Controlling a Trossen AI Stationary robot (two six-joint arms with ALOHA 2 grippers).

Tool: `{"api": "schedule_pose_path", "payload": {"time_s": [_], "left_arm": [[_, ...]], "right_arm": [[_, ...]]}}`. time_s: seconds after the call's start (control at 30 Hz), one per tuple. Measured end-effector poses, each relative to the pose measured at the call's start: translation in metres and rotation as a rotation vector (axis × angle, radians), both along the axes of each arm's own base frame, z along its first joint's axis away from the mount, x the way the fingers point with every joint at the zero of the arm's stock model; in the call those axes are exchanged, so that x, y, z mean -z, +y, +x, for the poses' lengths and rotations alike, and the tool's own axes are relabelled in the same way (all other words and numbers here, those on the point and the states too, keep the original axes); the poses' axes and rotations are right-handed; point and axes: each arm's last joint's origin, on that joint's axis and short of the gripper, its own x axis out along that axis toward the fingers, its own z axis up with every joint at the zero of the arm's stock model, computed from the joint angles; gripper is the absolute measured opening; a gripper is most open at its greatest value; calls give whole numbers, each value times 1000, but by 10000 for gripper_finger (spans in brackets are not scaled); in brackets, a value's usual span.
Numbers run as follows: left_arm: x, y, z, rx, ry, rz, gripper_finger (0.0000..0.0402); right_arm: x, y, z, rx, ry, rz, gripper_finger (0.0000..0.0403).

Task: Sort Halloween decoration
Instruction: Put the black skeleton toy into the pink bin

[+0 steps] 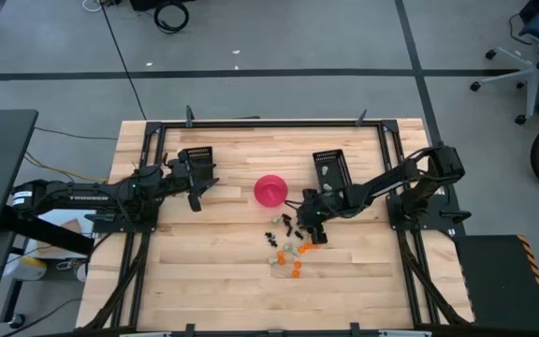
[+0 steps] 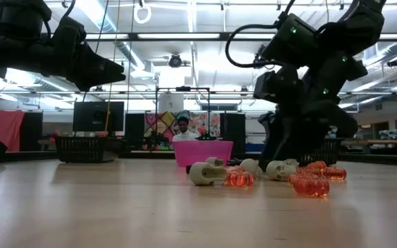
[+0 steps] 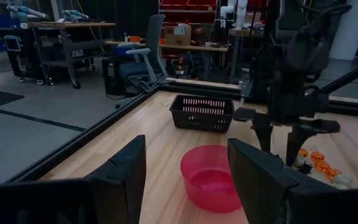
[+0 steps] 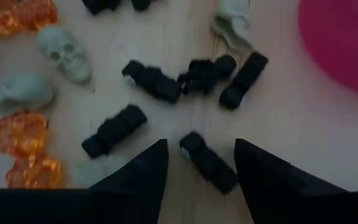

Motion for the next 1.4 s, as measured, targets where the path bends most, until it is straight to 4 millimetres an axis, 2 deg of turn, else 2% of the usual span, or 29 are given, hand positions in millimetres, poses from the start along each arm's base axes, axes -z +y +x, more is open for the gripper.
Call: {"api": "schedule_pose_path", "payload": {"time_s": [0.37, 0.5, 0.63, 0.87, 1.0, 1.23, 1.4], "left_arm": [[0, 0, 0, 0, 1, 0, 194], [0, 0, 0, 0, 1, 0, 194], [0, 0, 0, 0, 1, 0, 194], [0, 0, 0, 0, -1, 0, 194], [0, 0, 0, 0, -1, 0, 194], [0, 0, 0, 0, 0, 0, 194], [0, 0, 0, 0, 0, 0, 194]], "right_arm": [[-4, -2, -3, 18, -1, -41, 59], [-11, -4, -1, 35, -17, -51, 33], [-27, -8, 12, 48, -52, -52, 39], [-57, -16, 31, 153, -48, -253, 48], [-68, -23, 39, 169, -108, -270, 48], [-70, -42, 46, 154, -179, -193, 51], [-63, -55, 53, 155, -214, -142, 62]]}}
